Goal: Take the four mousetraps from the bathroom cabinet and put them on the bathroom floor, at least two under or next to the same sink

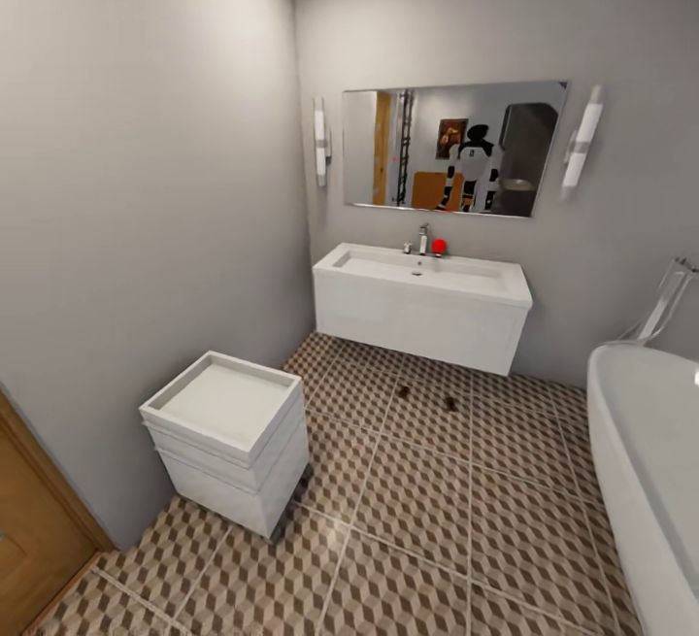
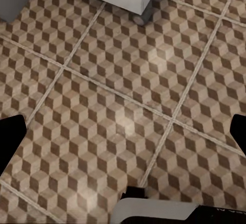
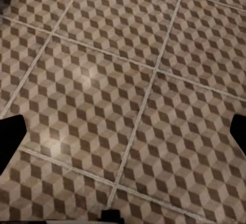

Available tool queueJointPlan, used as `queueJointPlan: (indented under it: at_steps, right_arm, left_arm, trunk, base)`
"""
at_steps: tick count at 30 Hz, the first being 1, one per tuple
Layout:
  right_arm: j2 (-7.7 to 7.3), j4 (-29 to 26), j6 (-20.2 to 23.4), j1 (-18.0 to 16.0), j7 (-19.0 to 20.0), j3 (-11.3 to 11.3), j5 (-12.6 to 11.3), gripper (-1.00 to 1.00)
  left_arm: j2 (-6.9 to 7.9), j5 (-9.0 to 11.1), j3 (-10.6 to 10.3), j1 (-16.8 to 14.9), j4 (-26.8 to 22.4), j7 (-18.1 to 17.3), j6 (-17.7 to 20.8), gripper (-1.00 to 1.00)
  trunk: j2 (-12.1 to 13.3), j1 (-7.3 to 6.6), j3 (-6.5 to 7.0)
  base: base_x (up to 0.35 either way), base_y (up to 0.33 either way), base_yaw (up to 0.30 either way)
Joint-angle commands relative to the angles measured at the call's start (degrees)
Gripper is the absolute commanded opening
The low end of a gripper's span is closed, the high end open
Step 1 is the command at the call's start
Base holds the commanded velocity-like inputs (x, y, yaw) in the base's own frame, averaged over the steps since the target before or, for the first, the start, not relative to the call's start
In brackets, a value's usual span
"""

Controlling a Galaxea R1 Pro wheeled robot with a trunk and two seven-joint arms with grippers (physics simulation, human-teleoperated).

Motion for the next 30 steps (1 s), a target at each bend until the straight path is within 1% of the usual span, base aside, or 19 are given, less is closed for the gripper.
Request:
queueJointPlan:
  at_steps: [1, 30]
  right_arm:
    - [-0.02, 0.00, -0.16, -0.03, -0.14, 0.50, -0.44, 1.00]
    - [-0.02, 0.00, -0.18, -0.03, -0.14, 0.57, -0.44, 1.00]
  left_arm:
    - [-0.02, 0.32, -0.50, -0.08, 0.06, 0.27, -0.17, 1.00]
    - [-0.02, 0.28, -0.50, -0.08, 0.41, 0.25, -0.17, 1.00]
  trunk:
    - [-0.13, 0.03, -0.16]
    - [-0.13, 0.03, -1.08]
  base:
    - [0.000, 0.000, 0.272]
    - [0.000, 0.000, 0.272]
